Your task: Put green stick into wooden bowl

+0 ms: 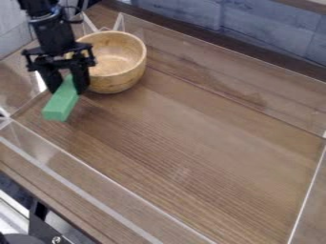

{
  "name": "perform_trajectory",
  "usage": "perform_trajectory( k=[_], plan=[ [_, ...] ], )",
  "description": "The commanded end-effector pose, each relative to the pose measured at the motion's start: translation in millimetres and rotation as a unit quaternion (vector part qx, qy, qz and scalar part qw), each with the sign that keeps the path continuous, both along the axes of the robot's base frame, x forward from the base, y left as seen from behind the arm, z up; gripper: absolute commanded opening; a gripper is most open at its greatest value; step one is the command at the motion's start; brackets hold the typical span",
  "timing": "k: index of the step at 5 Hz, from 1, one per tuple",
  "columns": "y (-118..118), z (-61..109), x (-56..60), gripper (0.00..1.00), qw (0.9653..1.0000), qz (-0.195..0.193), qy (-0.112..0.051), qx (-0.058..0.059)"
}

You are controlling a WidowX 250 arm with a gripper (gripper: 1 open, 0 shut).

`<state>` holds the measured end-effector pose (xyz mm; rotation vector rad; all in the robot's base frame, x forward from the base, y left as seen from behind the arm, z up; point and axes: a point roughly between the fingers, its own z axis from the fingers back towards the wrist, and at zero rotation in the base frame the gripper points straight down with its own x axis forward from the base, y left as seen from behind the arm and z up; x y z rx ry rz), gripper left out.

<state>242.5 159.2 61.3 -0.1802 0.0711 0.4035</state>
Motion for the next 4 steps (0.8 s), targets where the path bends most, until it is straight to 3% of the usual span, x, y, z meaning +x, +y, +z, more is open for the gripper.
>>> perform_trajectory(
  k=[1,2,4],
  plan=[
    [10,21.3,6.4,0.00,0.9989,0.008,-0.036,0.027],
    [15,15.8,3.9,0.00,0.9988,0.018,-0.036,0.027],
    [18,19.4,16.4,0.00,0.9943,0.097,-0.032,0.029]
  ],
)
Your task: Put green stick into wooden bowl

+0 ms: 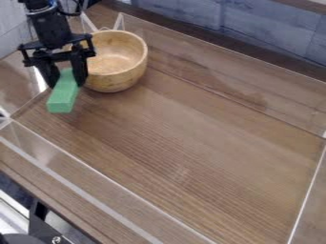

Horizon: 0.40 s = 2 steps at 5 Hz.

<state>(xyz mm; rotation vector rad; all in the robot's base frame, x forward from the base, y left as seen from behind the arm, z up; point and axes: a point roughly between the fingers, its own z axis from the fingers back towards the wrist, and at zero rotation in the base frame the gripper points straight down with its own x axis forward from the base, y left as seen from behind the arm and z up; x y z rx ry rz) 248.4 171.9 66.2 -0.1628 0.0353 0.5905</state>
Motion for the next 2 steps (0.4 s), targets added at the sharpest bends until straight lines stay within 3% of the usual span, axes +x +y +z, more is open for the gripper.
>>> perform_trajectory(
  k=[1,2],
  plan=[
    [9.1,14.1,16.4,0.00,0.9985,-0.046,-0.025,0.016],
    [13.5,11.9,21.6,0.00,0.9955,-0.090,-0.027,0.014]
  ],
)
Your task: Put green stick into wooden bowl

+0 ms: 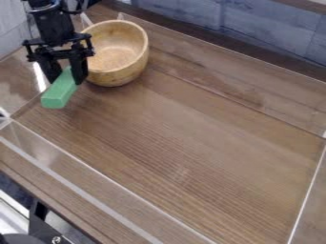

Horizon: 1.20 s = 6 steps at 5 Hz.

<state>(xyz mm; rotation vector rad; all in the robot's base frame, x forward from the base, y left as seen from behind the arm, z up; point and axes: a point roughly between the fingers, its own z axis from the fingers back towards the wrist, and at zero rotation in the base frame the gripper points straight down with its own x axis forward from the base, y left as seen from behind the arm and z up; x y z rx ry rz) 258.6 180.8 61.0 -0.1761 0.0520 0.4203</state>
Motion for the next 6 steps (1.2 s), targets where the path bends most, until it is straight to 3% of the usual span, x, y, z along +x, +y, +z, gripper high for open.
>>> perform_trajectory(
  k=[1,2,3,5,6],
  plan=[
    [1,32.0,23.2,0.00,0.9991,-0.005,-0.039,0.014],
    [-2,50.7,37.5,0.00,0.9986,-0.012,-0.052,0.001],
    [-7,55.8,48.4,0.00,0.9980,-0.022,-0.058,-0.009],
    [-2,53.7,60.4,0.00,0.9979,-0.017,-0.060,-0.014],
    [9,41.9,66.6,0.00,0.9980,-0.013,-0.061,-0.014]
  ],
)
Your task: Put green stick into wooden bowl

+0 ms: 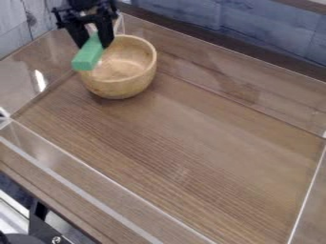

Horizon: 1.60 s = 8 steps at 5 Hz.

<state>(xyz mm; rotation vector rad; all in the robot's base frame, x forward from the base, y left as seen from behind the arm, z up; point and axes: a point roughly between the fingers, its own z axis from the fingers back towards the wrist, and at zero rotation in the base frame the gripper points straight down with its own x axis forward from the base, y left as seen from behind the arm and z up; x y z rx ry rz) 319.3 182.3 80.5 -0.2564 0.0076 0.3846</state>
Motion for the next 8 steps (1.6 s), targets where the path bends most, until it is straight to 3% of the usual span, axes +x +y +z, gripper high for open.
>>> perform_trajectory(
  k=[1,3,4,5,6,7,8],
  plan=[
    [16,10.9,12.0,0.00,0.9993,0.006,-0.031,0.020],
    [12,-3.3,12.4,0.00,0.9986,0.038,-0.034,0.017],
    [22,9.5,13.7,1.00,0.9992,-0.012,-0.037,0.008],
    [31,22.7,14.7,1.00,0.9972,-0.064,-0.039,0.002],
    [27,17.8,14.8,1.00,0.9953,-0.089,-0.037,-0.002],
    [23,13.0,14.1,1.00,0.9933,-0.110,-0.036,-0.006],
    [15,15.8,12.7,1.00,0.9934,-0.109,-0.034,-0.011]
  ],
)
